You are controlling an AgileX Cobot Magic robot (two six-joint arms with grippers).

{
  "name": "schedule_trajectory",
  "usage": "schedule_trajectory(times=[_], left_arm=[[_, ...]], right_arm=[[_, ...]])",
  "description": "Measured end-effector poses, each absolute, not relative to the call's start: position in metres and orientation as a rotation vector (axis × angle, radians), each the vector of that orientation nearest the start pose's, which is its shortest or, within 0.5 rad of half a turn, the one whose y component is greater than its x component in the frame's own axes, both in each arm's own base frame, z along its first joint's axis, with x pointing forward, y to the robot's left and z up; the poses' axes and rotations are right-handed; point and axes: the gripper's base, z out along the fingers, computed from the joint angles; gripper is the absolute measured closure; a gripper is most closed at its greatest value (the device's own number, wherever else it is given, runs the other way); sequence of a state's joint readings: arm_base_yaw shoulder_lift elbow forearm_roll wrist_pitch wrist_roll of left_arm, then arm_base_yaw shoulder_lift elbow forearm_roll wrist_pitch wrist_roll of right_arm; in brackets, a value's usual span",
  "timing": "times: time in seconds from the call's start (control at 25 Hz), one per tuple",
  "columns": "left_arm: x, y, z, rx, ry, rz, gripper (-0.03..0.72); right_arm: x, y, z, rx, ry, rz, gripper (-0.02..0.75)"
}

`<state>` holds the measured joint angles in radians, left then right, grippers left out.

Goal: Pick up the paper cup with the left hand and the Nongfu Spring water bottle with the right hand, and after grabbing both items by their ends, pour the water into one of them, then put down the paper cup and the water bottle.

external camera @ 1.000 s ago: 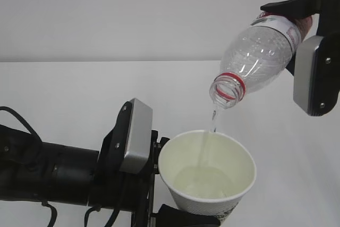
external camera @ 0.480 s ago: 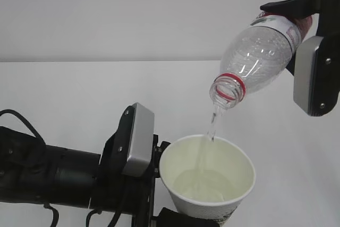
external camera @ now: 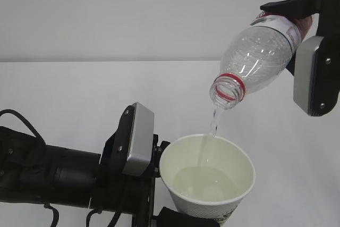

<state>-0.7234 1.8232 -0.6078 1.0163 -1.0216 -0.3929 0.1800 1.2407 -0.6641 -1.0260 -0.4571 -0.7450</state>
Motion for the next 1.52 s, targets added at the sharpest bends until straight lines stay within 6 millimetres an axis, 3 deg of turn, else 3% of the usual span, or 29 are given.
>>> schedule_trajectory(times=[1.52], left_arm=[[0.1764,-0.2431,0.1445,1.407,1.419,-1.068,0.145]], right_arm=[[0.2483,0.0802,0.2848,-1.662,0.824,-0.754,0.253]])
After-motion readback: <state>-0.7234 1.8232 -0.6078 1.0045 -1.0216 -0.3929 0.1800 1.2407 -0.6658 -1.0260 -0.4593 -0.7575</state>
